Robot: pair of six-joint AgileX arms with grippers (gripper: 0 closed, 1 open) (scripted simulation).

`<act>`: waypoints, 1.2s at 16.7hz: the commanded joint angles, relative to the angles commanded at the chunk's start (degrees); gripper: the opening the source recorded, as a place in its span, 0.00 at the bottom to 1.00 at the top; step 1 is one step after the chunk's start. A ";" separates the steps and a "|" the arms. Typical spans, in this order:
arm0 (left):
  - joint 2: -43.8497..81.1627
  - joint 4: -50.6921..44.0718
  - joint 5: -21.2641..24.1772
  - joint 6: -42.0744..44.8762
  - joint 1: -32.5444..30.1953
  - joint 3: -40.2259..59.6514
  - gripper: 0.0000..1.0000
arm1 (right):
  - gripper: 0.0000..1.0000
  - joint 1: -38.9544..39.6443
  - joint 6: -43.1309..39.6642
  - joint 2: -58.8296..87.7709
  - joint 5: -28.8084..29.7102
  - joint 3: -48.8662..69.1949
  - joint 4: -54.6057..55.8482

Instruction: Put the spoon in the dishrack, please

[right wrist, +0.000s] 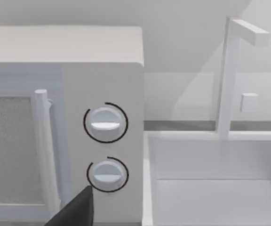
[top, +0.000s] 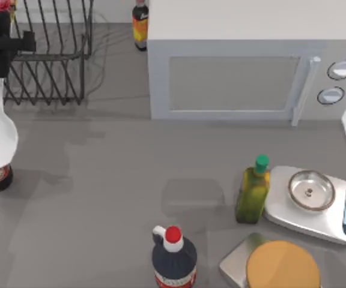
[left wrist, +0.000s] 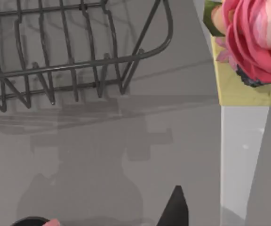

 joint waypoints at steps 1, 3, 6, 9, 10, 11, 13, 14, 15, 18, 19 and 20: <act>-2.12 5.30 0.79 0.47 2.75 -1.34 0.00 | 1.00 0.00 0.00 0.00 0.00 0.00 0.00; -6.45 15.63 2.35 1.40 8.16 -3.96 0.00 | 1.00 0.00 0.00 0.00 0.00 0.00 0.00; -12.45 27.95 4.51 2.55 15.35 -7.18 0.00 | 1.00 0.00 0.00 0.00 0.00 0.00 0.00; -16.75 34.92 5.99 3.18 20.28 -9.21 0.00 | 1.00 0.00 0.00 0.00 0.00 0.00 0.00; -17.52 36.04 6.25 3.27 21.16 -9.55 0.00 | 1.00 0.00 0.00 0.00 0.00 0.00 0.00; -17.86 36.55 6.38 3.32 21.57 -9.70 0.00 | 1.00 0.00 0.00 0.00 0.00 0.00 0.00; -17.86 36.55 6.38 3.32 21.57 -9.70 0.00 | 1.00 0.00 0.00 0.00 0.00 0.00 0.00; -17.86 36.55 6.38 3.32 21.57 -9.70 0.00 | 1.00 0.00 0.00 0.00 0.00 0.00 0.00; -17.69 36.42 6.24 3.40 21.37 -9.44 0.00 | 1.00 0.00 0.00 0.00 0.00 0.00 0.00; -15.73 38.43 6.06 3.37 21.19 -9.42 0.00 | 1.00 0.00 0.00 0.00 0.00 0.00 0.00; -13.88 40.31 5.87 3.36 21.05 -9.47 0.00 | 1.00 0.00 0.00 0.00 0.00 0.00 0.00; -11.52 42.74 5.62 3.35 20.86 -9.59 0.00 | 1.00 0.00 0.00 0.00 0.00 0.00 0.00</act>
